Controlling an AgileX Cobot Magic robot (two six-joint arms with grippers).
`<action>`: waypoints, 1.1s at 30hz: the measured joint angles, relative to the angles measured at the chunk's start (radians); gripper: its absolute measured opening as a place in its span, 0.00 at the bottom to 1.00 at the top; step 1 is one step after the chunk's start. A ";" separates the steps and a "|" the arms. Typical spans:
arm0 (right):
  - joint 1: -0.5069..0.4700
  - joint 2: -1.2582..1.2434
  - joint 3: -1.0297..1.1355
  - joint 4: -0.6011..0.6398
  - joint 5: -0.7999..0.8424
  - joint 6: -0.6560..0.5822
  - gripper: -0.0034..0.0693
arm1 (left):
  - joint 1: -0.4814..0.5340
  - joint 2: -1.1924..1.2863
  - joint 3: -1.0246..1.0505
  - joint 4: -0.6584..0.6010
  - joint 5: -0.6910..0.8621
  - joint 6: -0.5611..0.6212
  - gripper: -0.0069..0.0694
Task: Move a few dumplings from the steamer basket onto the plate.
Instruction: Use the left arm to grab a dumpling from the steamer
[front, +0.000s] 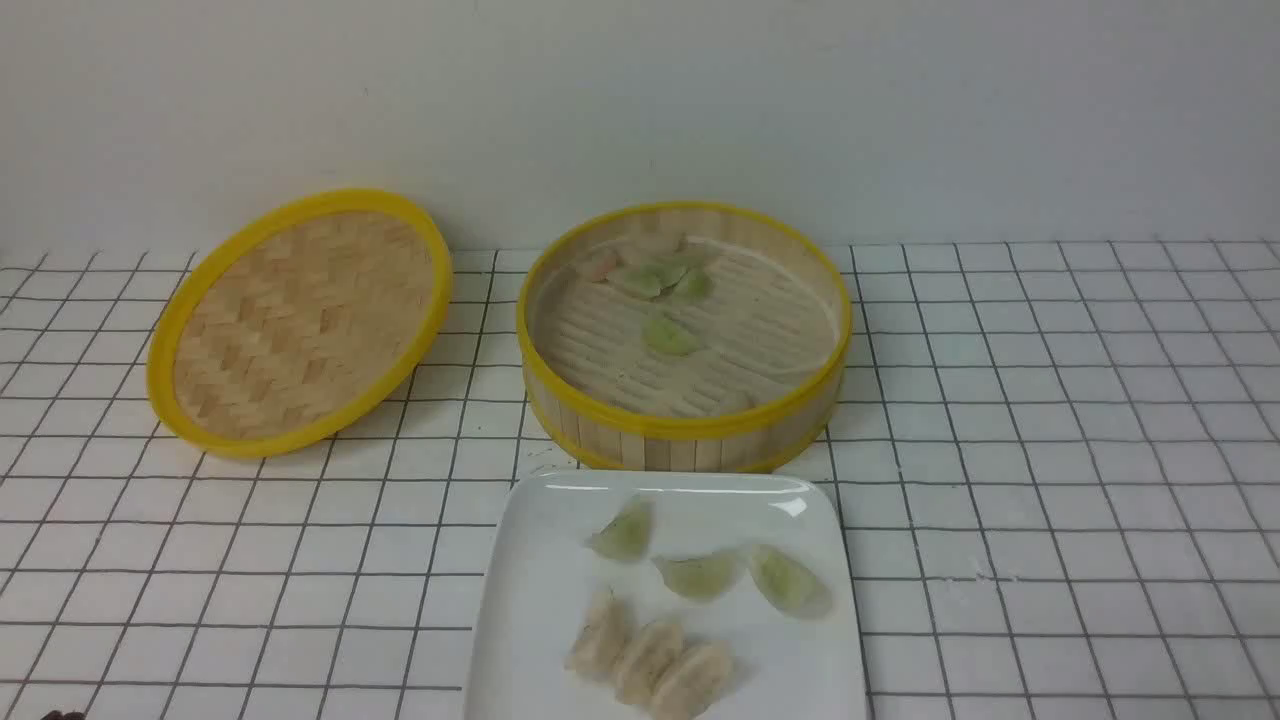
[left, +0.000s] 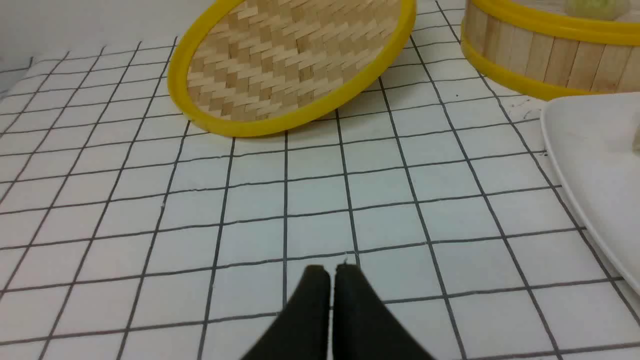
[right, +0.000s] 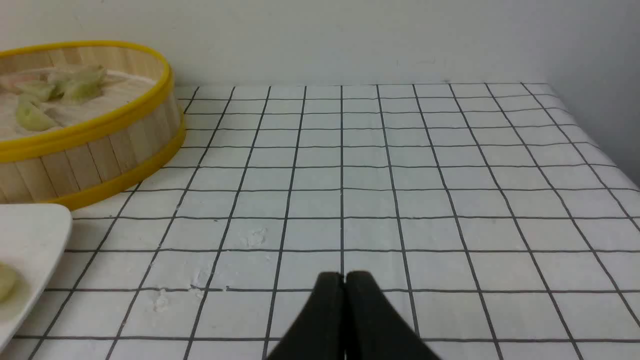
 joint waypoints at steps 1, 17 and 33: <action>0.000 0.000 0.000 0.000 0.000 0.000 0.03 | 0.000 0.000 0.000 0.000 0.000 0.000 0.08; 0.000 0.000 0.000 0.000 0.000 0.000 0.03 | 0.000 0.000 0.000 0.026 0.000 0.000 0.08; 0.000 0.000 0.000 0.000 0.000 0.000 0.03 | 0.000 0.000 0.003 -0.061 -0.331 -0.137 0.08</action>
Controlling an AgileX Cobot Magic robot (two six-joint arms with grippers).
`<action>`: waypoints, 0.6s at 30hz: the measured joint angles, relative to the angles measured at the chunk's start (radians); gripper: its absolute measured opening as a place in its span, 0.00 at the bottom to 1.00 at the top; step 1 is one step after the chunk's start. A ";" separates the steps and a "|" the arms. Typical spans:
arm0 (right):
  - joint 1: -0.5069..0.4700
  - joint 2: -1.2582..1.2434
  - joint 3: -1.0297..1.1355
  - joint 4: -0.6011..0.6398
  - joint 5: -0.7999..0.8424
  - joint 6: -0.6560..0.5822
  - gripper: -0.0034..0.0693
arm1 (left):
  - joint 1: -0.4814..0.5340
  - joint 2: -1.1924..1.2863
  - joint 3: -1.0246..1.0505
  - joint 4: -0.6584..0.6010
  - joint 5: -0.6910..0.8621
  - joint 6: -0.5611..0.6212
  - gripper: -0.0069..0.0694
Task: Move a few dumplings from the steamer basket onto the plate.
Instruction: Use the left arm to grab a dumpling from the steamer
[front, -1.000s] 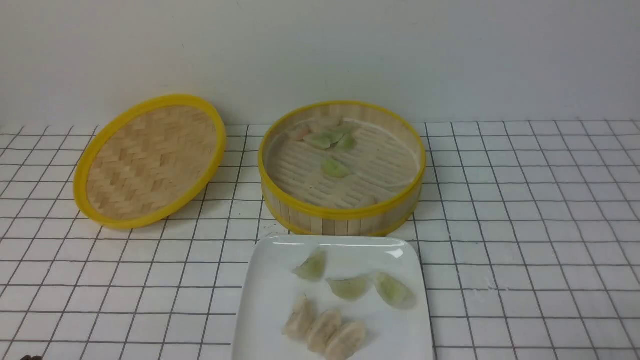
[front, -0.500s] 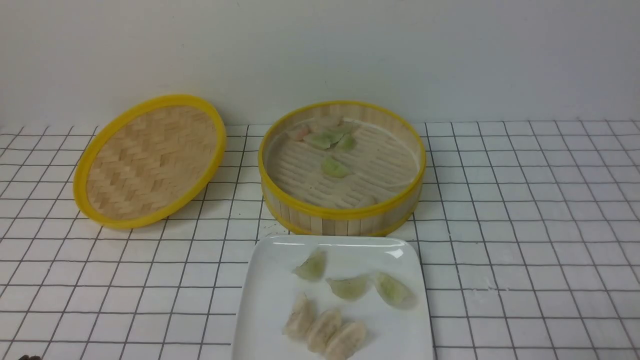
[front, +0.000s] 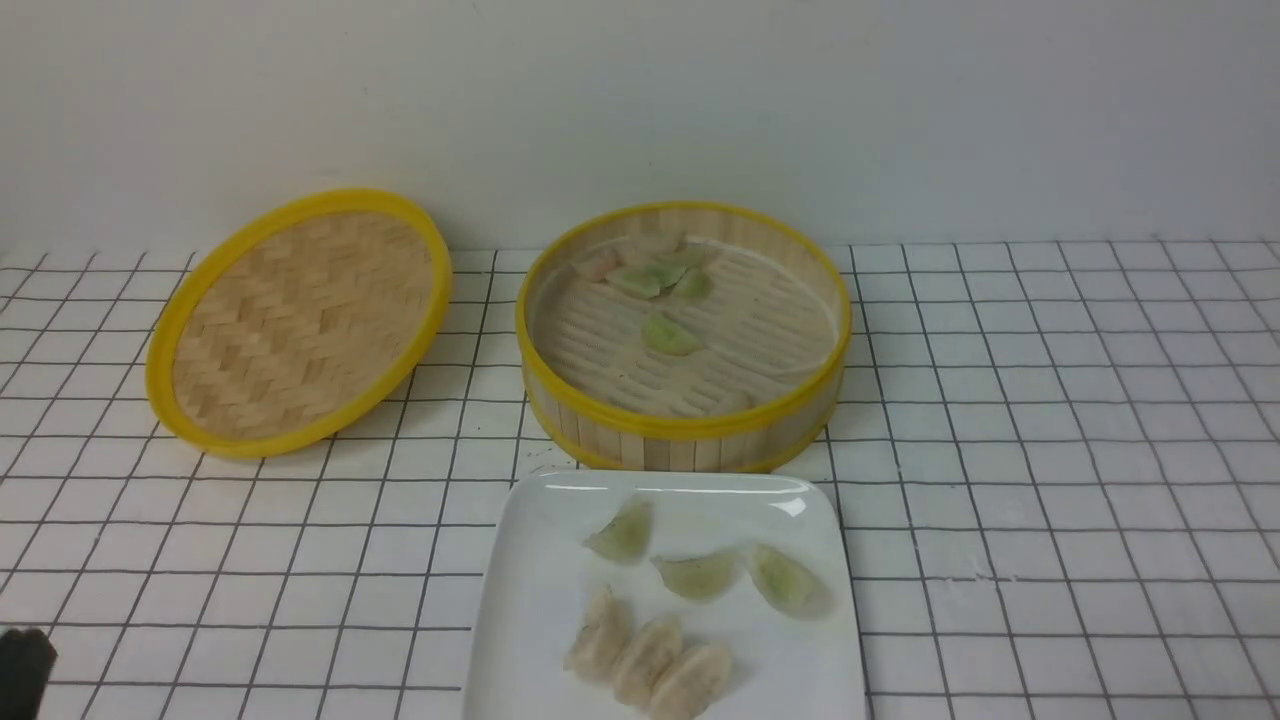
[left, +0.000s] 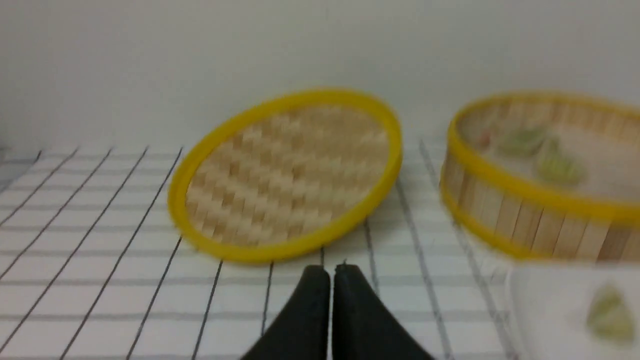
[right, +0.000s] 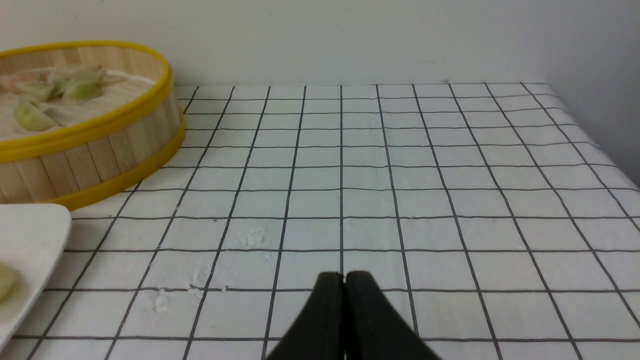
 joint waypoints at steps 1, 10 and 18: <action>0.000 0.000 0.000 0.000 0.000 0.000 0.03 | 0.000 0.000 0.000 -0.011 -0.013 -0.013 0.08; 0.000 0.000 0.010 0.097 -0.076 0.022 0.03 | 0.000 0.098 -0.172 -0.088 -0.405 -0.276 0.08; 0.000 0.000 0.010 0.535 -0.323 0.150 0.03 | -0.076 0.631 -0.834 0.121 0.455 -0.354 0.08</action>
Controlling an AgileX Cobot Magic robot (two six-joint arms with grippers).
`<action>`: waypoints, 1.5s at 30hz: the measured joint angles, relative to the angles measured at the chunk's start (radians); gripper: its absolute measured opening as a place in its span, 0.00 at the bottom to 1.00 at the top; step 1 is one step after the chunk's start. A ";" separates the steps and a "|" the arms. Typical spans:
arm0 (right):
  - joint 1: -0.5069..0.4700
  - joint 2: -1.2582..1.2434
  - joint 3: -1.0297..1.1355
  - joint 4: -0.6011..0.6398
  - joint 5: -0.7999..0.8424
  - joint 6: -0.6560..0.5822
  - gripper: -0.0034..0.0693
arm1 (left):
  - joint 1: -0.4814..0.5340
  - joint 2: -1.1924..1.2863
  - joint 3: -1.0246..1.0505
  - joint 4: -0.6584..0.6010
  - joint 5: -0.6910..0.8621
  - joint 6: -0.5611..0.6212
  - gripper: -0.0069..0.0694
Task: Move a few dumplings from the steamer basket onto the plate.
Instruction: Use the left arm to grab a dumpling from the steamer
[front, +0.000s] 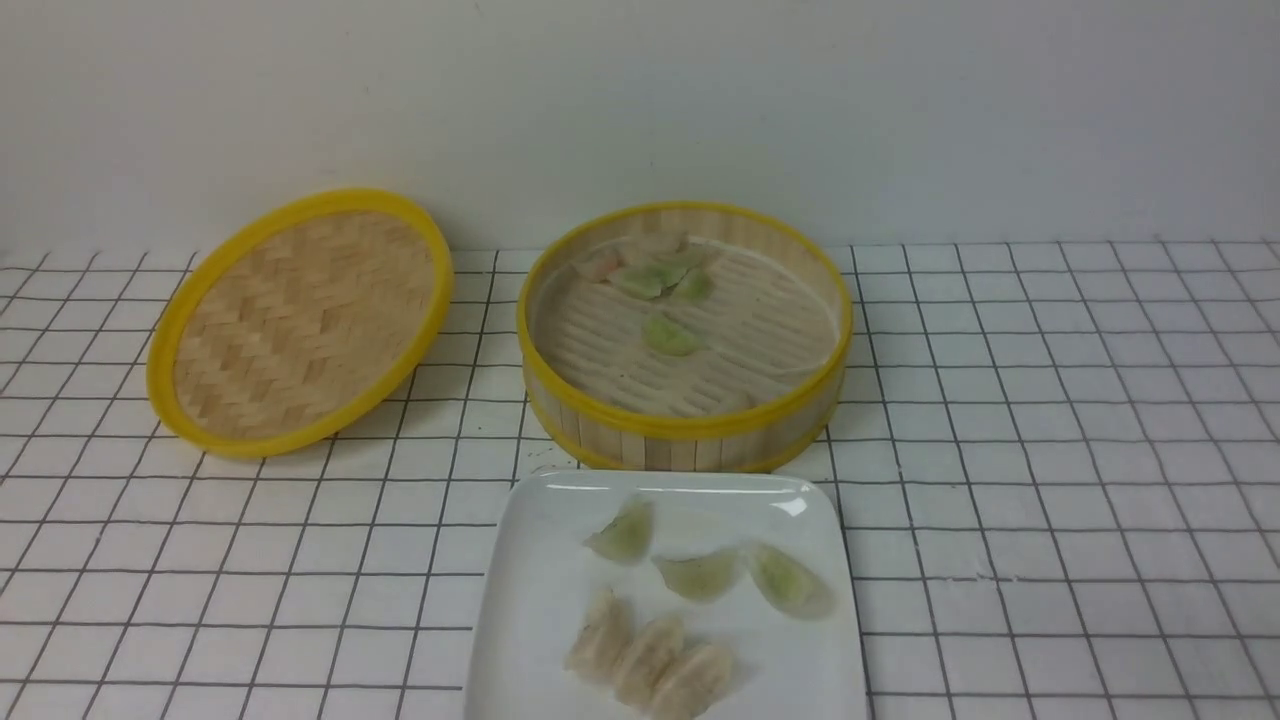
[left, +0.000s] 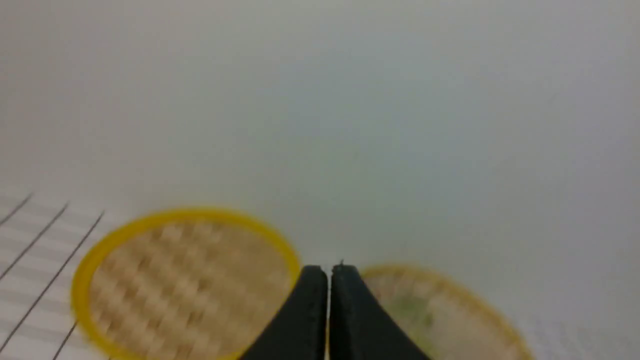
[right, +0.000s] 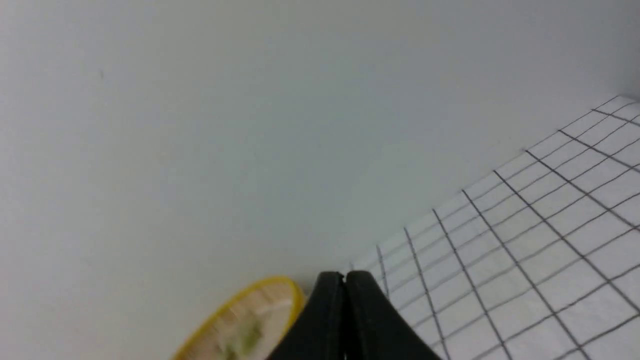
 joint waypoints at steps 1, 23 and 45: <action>0.000 0.000 0.000 0.032 -0.012 0.000 0.03 | -0.022 0.083 -0.098 0.001 0.141 0.043 0.08; 0.000 0.230 -0.386 -0.113 0.658 -0.084 0.03 | -0.331 1.431 -1.236 -0.113 0.721 0.539 0.08; 0.000 0.654 -0.789 -0.355 1.116 -0.156 0.03 | -0.251 1.976 -1.810 -0.304 0.732 0.659 0.52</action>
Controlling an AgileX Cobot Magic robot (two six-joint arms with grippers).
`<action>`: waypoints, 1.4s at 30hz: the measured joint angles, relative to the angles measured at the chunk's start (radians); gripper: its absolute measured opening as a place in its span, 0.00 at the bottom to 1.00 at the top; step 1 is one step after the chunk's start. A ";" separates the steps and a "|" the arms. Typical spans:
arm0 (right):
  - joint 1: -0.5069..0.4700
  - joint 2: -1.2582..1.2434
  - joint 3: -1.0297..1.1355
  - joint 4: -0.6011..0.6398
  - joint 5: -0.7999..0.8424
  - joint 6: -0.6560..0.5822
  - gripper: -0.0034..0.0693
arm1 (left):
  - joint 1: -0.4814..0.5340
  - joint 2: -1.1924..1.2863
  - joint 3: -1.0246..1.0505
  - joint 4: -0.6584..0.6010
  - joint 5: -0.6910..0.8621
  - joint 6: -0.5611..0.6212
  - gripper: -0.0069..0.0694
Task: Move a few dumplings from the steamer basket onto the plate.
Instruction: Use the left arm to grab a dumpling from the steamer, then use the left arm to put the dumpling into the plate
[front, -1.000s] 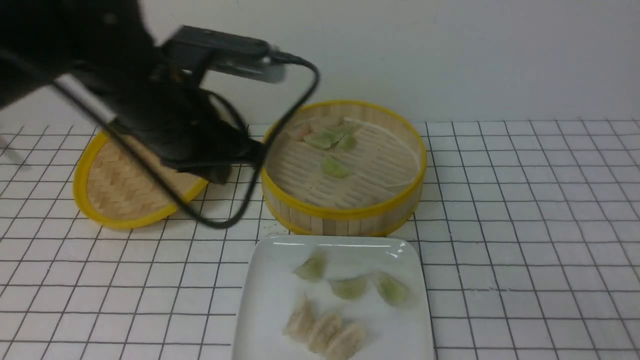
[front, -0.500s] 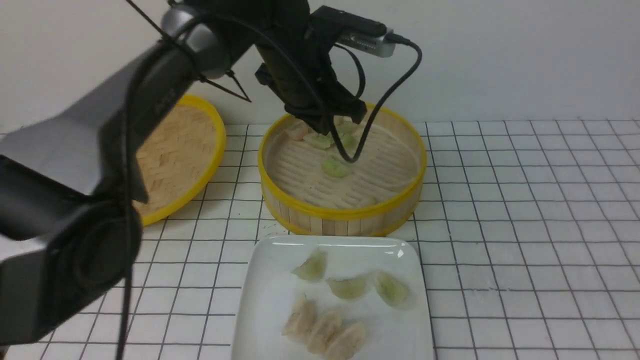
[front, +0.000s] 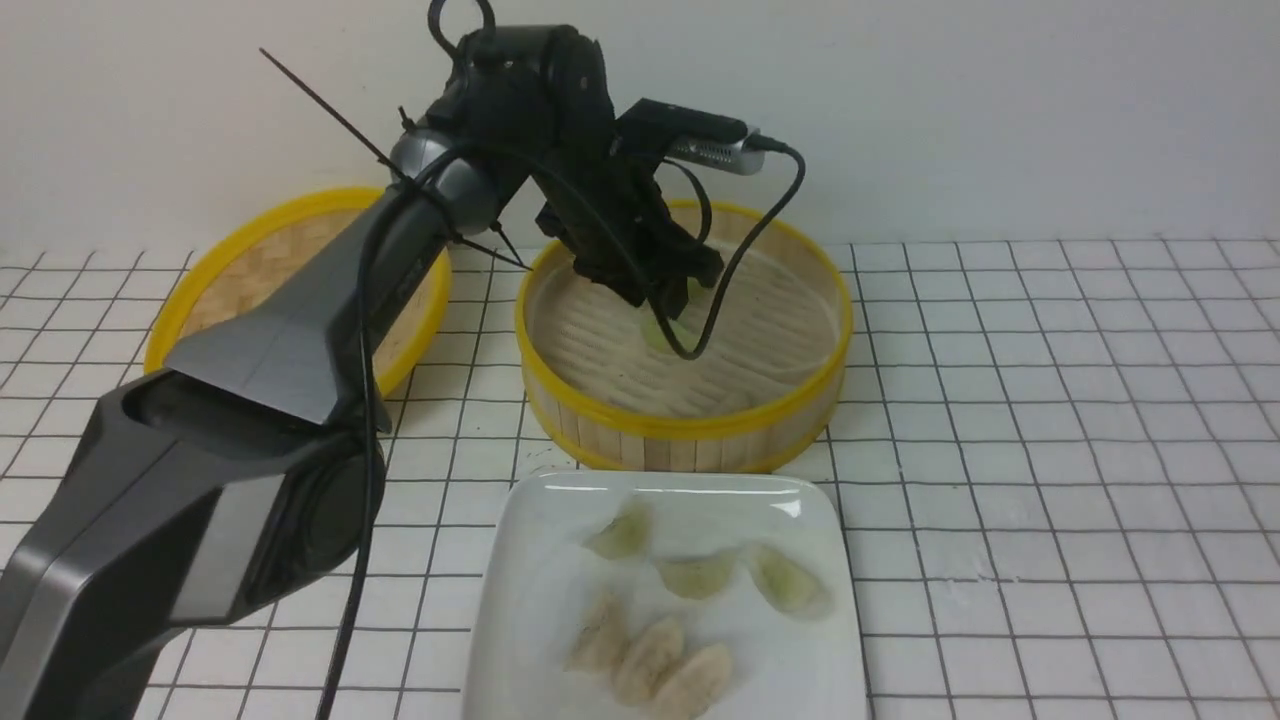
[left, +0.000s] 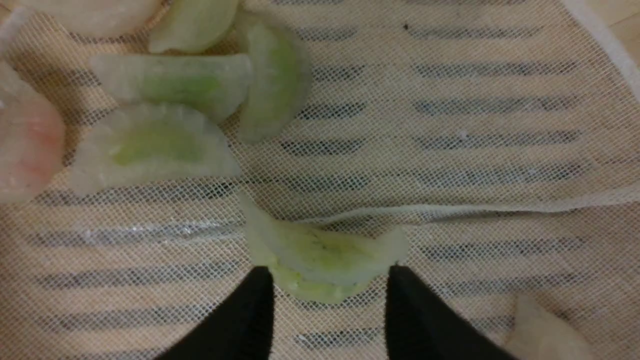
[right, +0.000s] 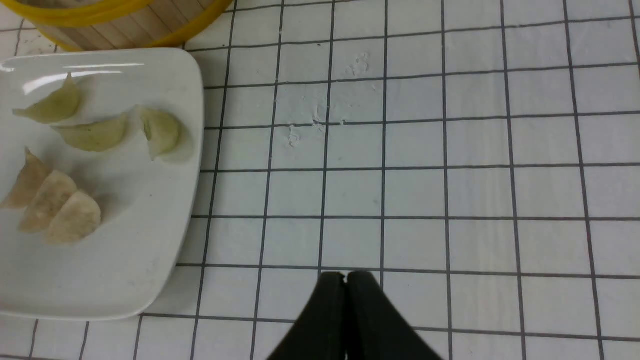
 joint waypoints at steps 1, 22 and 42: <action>0.000 0.000 0.000 0.000 0.000 0.000 0.03 | 0.005 0.013 0.000 -0.012 -0.005 0.028 0.58; 0.000 0.000 0.000 0.038 0.000 0.000 0.03 | 0.002 0.069 -0.058 0.009 -0.006 0.093 0.67; 0.000 0.001 0.000 0.076 0.000 -0.010 0.03 | -0.021 -0.843 0.962 -0.012 0.007 -0.045 0.67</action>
